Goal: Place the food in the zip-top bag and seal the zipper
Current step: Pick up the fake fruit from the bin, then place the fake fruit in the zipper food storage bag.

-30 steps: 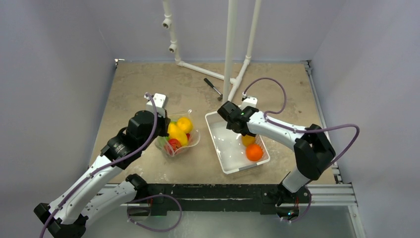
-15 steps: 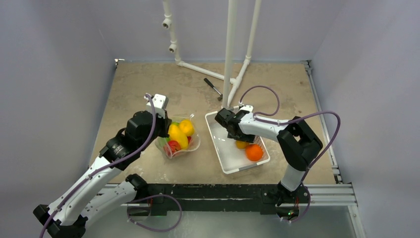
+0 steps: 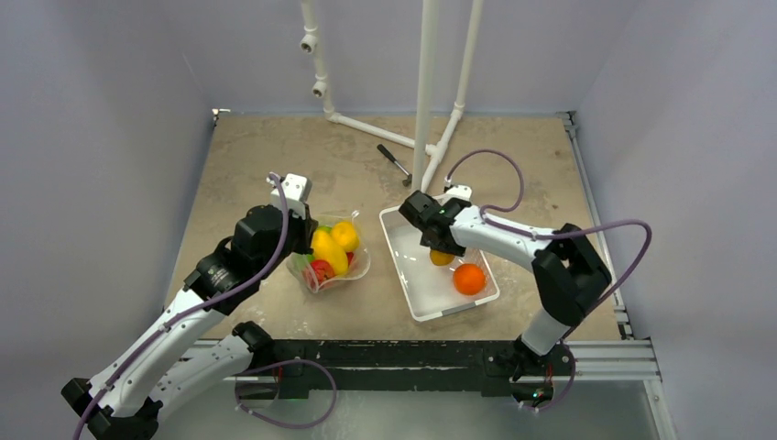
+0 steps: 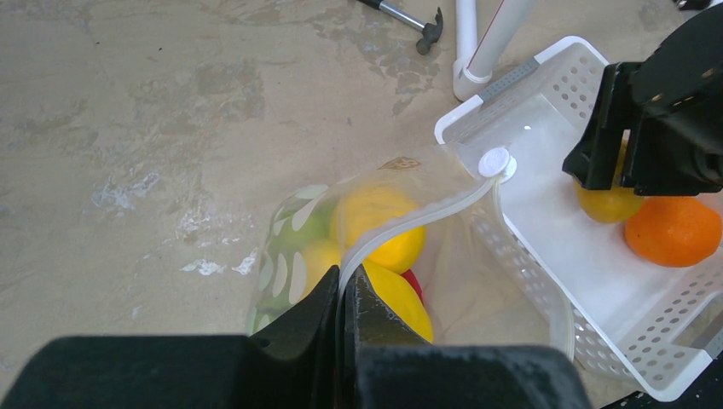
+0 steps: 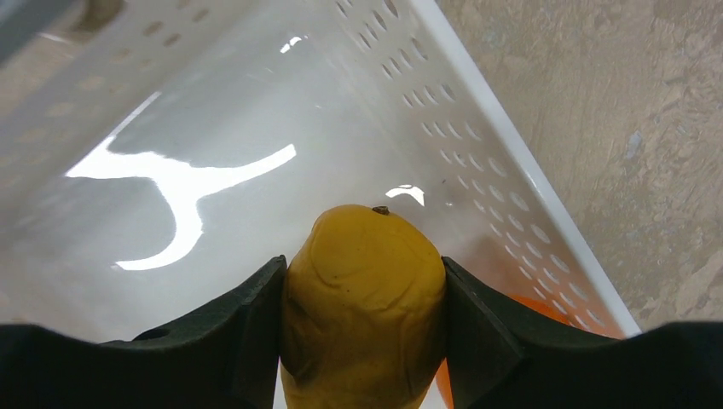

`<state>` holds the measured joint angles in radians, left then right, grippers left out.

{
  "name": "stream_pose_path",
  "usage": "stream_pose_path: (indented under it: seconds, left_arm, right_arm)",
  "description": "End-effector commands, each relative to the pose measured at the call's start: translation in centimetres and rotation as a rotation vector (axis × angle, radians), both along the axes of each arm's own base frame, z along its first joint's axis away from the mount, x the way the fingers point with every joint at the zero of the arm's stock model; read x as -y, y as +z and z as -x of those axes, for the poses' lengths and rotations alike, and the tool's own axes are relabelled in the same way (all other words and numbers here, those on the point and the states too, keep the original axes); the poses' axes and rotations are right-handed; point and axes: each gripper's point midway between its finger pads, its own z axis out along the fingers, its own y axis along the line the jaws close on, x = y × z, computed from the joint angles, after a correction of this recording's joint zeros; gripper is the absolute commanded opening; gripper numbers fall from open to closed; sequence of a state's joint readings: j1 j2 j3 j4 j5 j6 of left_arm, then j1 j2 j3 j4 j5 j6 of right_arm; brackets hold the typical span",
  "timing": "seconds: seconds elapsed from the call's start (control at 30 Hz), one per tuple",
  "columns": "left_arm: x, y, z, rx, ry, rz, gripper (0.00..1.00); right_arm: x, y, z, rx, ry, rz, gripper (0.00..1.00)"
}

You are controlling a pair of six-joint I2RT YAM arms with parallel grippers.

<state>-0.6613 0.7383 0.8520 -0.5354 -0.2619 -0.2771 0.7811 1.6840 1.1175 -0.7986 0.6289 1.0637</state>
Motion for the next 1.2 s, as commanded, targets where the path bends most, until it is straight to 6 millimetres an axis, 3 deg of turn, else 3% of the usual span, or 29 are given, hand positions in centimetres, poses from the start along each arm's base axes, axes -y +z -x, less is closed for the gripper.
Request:
stream_pose_path:
  seconds: [0.0,0.23,0.47,0.67,0.93,1.17]
  left_arm:
    - [0.3,1.1,-0.6,0.045,0.013,0.037,0.0]
    - [0.0,0.7,-0.9,0.038,0.033,0.019,0.0]
    - [0.0,0.6,-1.0,0.038,0.035,0.017,0.0]
    - [0.0,0.6,-1.0,0.04,0.033,0.017,0.0]
    - [0.1,0.5,-1.0,0.035,0.031,0.014,0.0]
    - [0.1,0.3,-1.1,0.031,0.028,0.009,0.0]
  right_arm:
    - [-2.4,6.1,-1.8,0.15,0.02,-0.127,0.13]
    - [-7.1,12.8,-2.5,0.28,0.169,-0.306,0.12]
    - [-12.5,18.7,-1.3,0.378,0.36,-0.461,0.09]
    - [-14.9,21.8,-0.7,0.429,0.438,-0.533,0.08]
    - [-17.7,27.4,1.3,0.547,0.603,-0.694,0.08]
    - [-20.4,28.5,3.4,0.568,0.732,-0.765,0.09]
